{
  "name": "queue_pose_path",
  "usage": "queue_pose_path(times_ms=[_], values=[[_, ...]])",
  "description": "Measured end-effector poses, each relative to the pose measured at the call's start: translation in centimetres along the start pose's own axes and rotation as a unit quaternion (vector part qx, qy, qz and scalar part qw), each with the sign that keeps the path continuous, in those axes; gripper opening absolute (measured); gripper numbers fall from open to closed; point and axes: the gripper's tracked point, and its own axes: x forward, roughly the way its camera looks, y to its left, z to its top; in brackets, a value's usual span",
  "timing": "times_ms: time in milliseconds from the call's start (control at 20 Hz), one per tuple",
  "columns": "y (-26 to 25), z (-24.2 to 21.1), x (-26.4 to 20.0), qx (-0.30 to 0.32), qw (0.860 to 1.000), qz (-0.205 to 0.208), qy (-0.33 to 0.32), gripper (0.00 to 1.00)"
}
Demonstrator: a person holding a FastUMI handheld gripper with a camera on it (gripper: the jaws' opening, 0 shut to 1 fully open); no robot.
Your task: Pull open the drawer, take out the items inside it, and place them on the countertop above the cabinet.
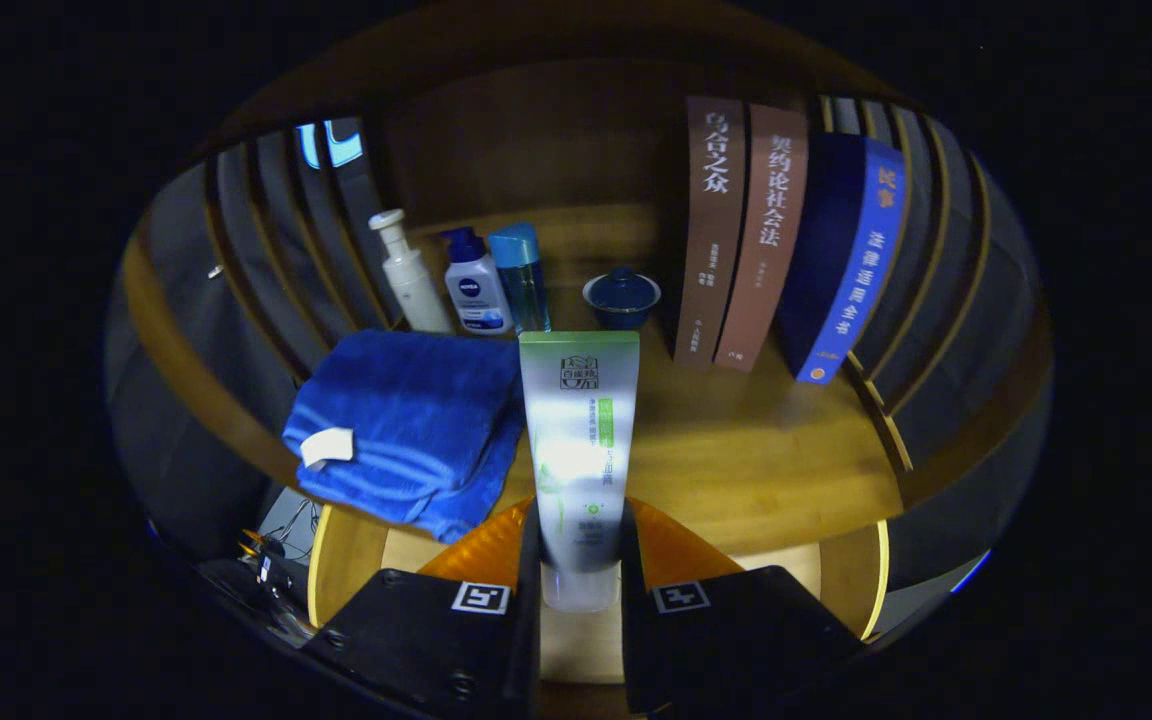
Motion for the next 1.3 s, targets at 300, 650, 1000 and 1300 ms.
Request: queue_pose_path(times_ms=[300,650,1000,1300], values=[[-0.5,-0.2,5.3,-0.004,0.999,-0.022,0.043,0.38],[-1.1,-0.2,5.5,0.013,0.999,-0.019,0.040,0.58],[-1.2,0.2,2.0,0.014,1.000,-0.019,-0.009,1.00],[-0.1,-0.2,-6.3,0.003,0.990,-0.009,-0.138,1.00]])
